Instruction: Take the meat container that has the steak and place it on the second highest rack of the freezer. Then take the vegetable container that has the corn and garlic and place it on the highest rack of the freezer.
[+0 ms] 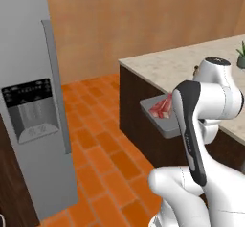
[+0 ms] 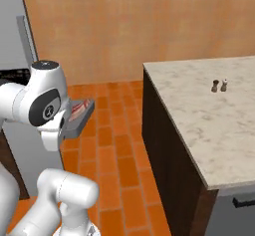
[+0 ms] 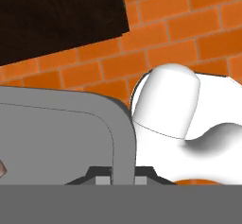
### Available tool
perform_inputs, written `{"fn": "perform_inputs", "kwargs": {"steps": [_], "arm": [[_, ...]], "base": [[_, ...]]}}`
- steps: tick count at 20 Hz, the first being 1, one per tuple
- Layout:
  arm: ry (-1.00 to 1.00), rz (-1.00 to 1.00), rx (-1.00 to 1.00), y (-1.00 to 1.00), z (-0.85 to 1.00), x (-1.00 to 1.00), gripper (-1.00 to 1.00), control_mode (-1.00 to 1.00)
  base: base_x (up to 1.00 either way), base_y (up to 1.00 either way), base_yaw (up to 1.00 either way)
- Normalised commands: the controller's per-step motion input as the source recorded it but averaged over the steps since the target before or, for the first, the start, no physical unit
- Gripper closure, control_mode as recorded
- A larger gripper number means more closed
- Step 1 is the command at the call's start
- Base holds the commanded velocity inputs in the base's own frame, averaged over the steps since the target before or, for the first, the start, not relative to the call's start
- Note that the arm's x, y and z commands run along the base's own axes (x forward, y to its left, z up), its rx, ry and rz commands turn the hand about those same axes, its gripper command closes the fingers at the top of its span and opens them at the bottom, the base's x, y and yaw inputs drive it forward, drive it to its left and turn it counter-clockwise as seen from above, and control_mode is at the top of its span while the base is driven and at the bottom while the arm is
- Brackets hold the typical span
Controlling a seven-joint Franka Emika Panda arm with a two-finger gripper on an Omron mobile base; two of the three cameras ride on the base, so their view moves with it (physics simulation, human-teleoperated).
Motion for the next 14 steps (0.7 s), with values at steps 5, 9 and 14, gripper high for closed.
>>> {"fn": "perform_inputs", "kwargs": {"steps": [5,9,14], "arm": [[0.00,0.00,0.00,0.00,0.00,0.00,1.00,1.00],[0.00,0.00,0.00,0.00,0.00,0.00,1.00,1.00],[0.00,0.00,0.00,0.00,0.00,0.00,1.00,1.00]], "base": [[0.72,-0.32,0.31],[0.89,-0.21,0.23],[0.99,-0.27,0.22]]}}
